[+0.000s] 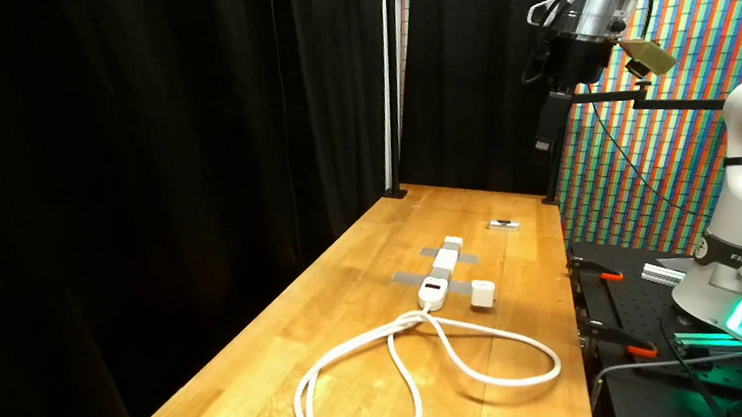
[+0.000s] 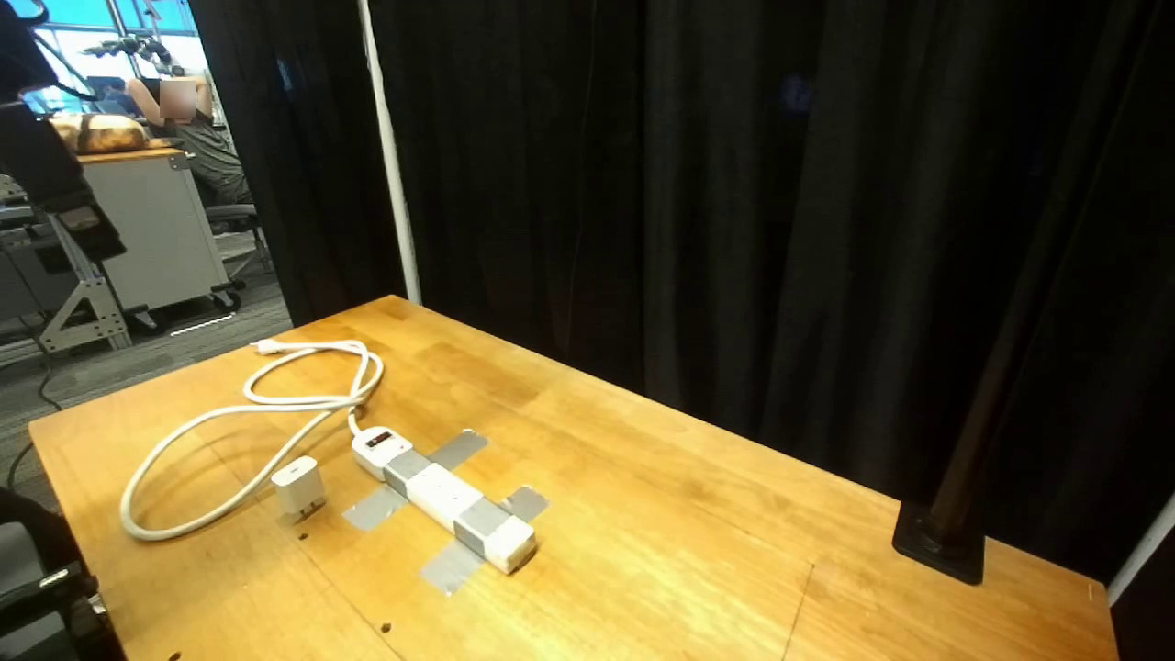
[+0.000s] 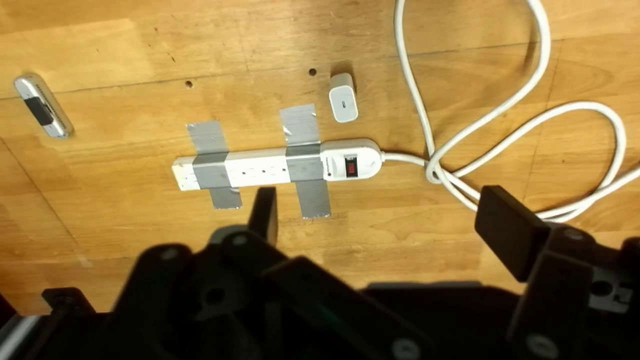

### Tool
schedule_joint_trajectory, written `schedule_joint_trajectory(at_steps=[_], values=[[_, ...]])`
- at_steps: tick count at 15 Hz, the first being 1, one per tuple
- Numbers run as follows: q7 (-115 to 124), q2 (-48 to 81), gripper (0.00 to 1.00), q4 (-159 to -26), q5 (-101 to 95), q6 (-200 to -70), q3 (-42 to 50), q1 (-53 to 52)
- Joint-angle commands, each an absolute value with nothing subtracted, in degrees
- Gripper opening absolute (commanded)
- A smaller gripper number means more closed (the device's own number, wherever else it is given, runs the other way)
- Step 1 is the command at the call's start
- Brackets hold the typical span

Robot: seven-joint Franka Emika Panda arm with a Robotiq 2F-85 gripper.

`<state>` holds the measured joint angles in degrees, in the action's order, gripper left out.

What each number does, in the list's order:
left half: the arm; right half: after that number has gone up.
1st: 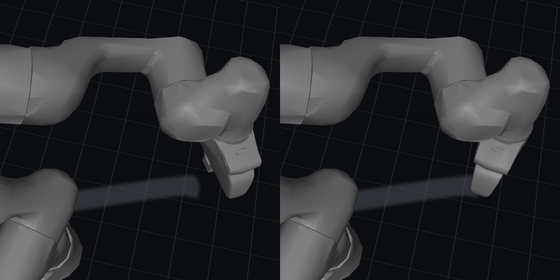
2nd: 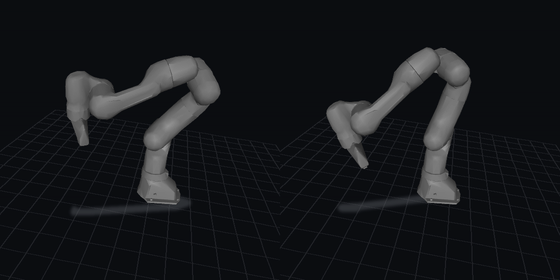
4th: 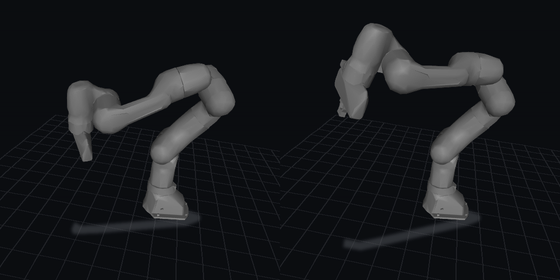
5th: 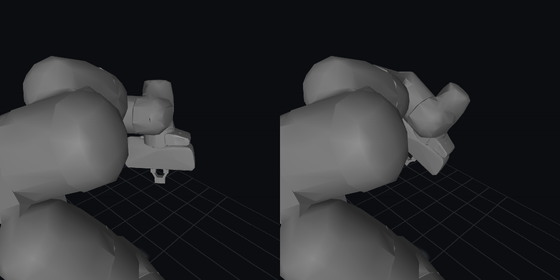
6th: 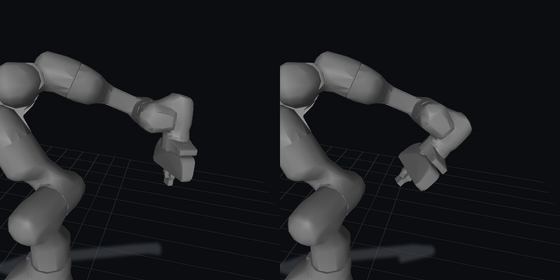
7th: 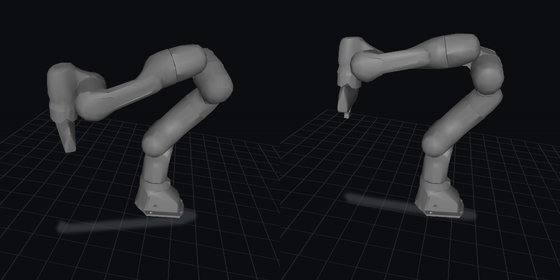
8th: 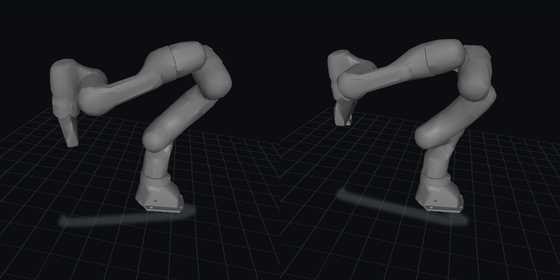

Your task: Put the charger head inside the extension cord

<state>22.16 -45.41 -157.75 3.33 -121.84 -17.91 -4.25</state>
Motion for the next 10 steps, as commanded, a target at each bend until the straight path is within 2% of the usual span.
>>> schedule_joint_trajectory(at_steps=[1,5,10], values=[[21.72,-34.69,1.0,-150.88,3.0,-115.93,-18.22,-4.56],[22.04,-23.89,1.0,-146.14,0.66,-116.12,-19.2,-4.66],[22.43,-12.35,1.0,-144.39,-3.57,-126.04,-18.53,-5.27]])
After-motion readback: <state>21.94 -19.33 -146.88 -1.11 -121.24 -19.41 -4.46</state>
